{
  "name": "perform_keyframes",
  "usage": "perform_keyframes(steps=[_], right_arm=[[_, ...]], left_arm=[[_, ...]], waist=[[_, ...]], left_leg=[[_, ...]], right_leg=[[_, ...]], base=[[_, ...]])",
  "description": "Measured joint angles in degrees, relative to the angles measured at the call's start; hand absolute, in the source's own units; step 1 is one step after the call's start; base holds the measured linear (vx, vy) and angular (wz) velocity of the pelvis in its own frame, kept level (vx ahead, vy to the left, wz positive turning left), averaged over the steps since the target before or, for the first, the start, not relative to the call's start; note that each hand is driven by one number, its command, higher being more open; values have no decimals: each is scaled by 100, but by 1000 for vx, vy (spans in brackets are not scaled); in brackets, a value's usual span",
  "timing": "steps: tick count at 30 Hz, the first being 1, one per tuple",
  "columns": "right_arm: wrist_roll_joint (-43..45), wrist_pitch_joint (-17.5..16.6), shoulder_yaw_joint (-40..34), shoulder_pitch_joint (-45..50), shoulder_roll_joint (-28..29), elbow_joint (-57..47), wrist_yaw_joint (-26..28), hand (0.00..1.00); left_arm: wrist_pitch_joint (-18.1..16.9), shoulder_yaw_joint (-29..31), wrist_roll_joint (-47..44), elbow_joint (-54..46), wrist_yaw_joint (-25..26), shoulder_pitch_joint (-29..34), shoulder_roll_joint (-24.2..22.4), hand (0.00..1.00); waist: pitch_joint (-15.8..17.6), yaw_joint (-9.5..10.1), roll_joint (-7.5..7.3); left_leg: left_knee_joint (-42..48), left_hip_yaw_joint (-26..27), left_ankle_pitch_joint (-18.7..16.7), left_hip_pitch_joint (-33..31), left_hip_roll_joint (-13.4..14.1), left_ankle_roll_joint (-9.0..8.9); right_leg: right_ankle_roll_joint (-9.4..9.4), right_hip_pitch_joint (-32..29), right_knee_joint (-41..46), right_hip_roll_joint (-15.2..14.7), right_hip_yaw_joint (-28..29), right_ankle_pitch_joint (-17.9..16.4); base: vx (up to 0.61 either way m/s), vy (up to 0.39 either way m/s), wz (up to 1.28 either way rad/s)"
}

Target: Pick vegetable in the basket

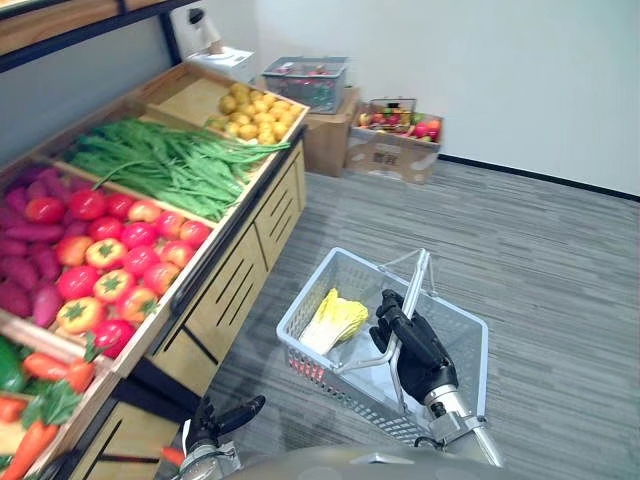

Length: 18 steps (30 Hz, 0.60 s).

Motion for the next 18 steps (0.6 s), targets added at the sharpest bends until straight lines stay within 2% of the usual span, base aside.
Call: perform_keyframes(steps=[1, 2, 3, 4, 5, 6, 7, 8, 11, 16, 18], right_arm=[[1, -1, 9, -2, 0, -4, 0, 0], [1, -31, 61, -42, 1, -4, -2, 0], [4, -79, 74, -57, 0, -4, -15, 0], [16, -154, 137, -61, -11, -76, -18, 0], [23, -189, 156, -44, -16, -123, -18, 0], [63, -243, 176, -36, -4, -163, -16, 0], [63, -246, 183, -27, 2, -166, -23, 0], [60, -272, 206, -29, 4, -191, -18, 0], [60, -298, 247, -42, -7, -205, -42, 0], [56, -300, 261, -24, -39, -199, -40, 0], [61, -302, 177, -6, -56, -198, -41, 0]], left_arm=[[-15, -4, -22, 3, 21, 39, 7, 100], [-53, -3, -83, 6, 68, 145, 11, 100], [-67, -6, -131, 5, 89, 186, -8, 100], [-121, -35, -248, 5, 150, 302, -35, 100], [-123, -50, -288, 9, 168, 341, -46, 100], [-129, -76, -348, 40, 193, 397, -52, 100], [-130, -67, -430, 119, 200, 394, 19, 100], [-140, -73, -430, 122, 216, 354, 69, 100], [-152, -83, -453, 121, 249, 316, 60, 100], [-181, -464, -427, 93, 265, 384, 97, 100], [-183, -655, -409, 110, 193, 415, 191, 100]], waist=[[28, 6, -35], [27, 4, 33], [32, 12, 58], [30, 79, 54], [30, 110, 62], [47, 158, 156], [24, 120, 9], [30, 128, -63], [20, 164, -86], [-15, 150, -19], [-10, 113, -31]], left_leg=[[162, -403, 111, -55, -59, 29], [293, -1347, -216, -184, -405, -87], [271, -1798, -437, -233, -663, -125], [-224, -2673, -858, -349, -1406, -105], [-621, -2830, -855, -371, -1593, -108], [-1027, -2982, -618, -338, -1791, -207], [-1225, -3242, -454, -274, -1992, -474], [-1204, -3382, -398, -308, -2104, -563], [-924, -3724, -259, -533, -2336, -763], [-1469, -3701, -249, -308, -2382, -756], [-2030, -3701, -254, -37, -2381, -762]], right_leg=[[-20, 19, 16, 9, 198, -16], [-125, -33, 86, -2, 614, -123], [-149, -118, 214, -21, 818, -155], [-178, -465, 621, -89, 1394, -249], [-138, -591, 769, -92, 1544, -283], [-78, -709, 973, -96, 1692, -330], [30, -834, 1114, -176, 1784, -340], [66, -881, 1113, -288, 1811, -323], [184, -823, 922, -452, 1908, -241], [350, -751, 679, -559, 1845, -113], [386, -694, 666, -550, 1634, -89]], base=[[43, 158, -151], [49, 174, -133], [55, 232, -216], [25, 196, -187], [42, 193, -192], [71, 153, -103], [97, 118, -70], [85, 112, -26], [42, 119, 1], [16, 69, 3], [-14, 33, 33]])
